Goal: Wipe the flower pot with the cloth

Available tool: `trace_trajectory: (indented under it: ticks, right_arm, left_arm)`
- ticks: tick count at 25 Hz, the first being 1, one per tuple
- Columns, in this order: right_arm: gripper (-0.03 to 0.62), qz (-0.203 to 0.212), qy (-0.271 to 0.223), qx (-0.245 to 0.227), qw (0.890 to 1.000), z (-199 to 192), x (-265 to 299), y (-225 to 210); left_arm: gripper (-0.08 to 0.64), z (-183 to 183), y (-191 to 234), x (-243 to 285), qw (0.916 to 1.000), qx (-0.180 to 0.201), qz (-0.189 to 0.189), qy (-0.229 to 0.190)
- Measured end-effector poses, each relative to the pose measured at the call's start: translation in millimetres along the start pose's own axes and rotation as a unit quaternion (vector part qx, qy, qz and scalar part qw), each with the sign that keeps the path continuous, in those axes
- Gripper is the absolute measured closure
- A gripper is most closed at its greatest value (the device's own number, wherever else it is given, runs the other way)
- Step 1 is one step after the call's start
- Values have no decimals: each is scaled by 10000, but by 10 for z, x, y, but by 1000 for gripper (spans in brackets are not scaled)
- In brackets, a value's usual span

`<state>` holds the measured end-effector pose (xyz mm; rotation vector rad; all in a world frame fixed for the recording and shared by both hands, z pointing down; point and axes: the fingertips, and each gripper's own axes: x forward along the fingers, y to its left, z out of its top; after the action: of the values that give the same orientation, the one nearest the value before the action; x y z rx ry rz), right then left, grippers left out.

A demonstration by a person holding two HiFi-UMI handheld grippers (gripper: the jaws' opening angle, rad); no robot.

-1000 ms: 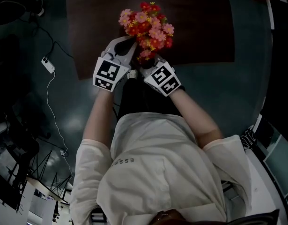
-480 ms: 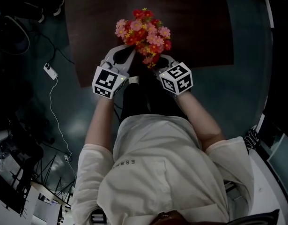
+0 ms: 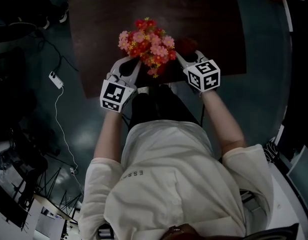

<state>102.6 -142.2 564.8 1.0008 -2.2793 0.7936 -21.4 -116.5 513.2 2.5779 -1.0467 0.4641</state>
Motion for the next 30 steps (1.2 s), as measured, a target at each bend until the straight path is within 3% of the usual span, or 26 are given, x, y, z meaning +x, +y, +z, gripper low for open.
trace_trajectory:
  ticks: [2, 5, 10, 16, 21, 26, 30]
  right_arm:
    - [543, 96, -126, -353, 9993, 252, 93, -59]
    - [543, 439, -187, -897, 9948, 510, 279, -23]
    - [545, 873, 219, -1663, 9820, 491, 537, 39]
    - [545, 1249, 472, -1615, 9778, 238, 430, 73]
    - [545, 1659, 831, -1949, 9631, -153, 179, 288]
    - [543, 2123, 1009, -2243, 9457, -406, -25, 497]
    - [543, 1842, 925, -2081, 9561, -282, 12, 355]
  left_arm:
    - [545, -20, -6, 4, 9999, 98, 112, 37]
    - [545, -16, -5, -1, 9998, -56, 194, 32]
    - [545, -6, 3, 7, 9992, -189, 366, -2]
    - [545, 0, 28, -1, 9982, -280, 522, -43]
    - [545, 62, 30, 6, 9985, -379, 395, -35]
    - [545, 27, 39, 37, 9990, -231, 391, 58]
    - [545, -49, 49, -10, 9992, -297, 282, 9]
